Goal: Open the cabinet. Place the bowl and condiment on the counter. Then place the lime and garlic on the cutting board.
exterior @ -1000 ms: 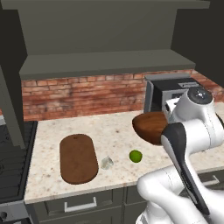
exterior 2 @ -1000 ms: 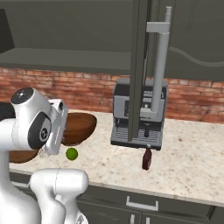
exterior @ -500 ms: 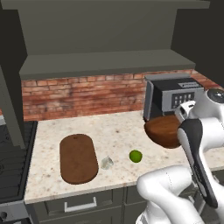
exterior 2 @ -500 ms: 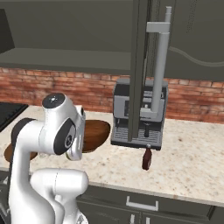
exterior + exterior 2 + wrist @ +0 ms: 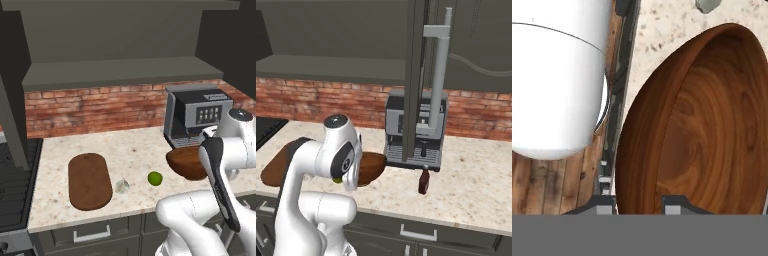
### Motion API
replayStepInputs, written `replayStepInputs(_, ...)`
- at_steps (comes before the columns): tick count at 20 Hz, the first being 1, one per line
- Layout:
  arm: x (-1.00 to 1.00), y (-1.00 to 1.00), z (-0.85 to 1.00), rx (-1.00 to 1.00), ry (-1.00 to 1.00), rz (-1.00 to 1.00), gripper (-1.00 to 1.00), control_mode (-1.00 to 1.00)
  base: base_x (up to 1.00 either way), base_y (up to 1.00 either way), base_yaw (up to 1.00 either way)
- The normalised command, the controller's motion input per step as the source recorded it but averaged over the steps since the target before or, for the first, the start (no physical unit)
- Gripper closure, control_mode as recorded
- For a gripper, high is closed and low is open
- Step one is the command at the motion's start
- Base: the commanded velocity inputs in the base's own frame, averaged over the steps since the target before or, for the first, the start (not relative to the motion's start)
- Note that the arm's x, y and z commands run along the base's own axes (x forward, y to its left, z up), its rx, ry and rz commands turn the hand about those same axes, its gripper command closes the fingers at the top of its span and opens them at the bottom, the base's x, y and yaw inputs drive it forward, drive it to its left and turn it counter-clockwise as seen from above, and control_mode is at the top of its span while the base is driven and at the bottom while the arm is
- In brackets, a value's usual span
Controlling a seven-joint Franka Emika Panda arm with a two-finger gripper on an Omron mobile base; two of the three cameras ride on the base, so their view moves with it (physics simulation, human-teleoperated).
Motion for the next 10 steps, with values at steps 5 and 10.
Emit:
replayStepInputs(5,0.16,-0.15,-0.71,0.00,0.00,-0.06,1.00,-1.00,0.00,0.00,0.00)
replayStepInputs(10,0.23,-0.29,-0.67,0.00,0.00,-0.05,1.00,-1.00,0.00,0.00,0.00)
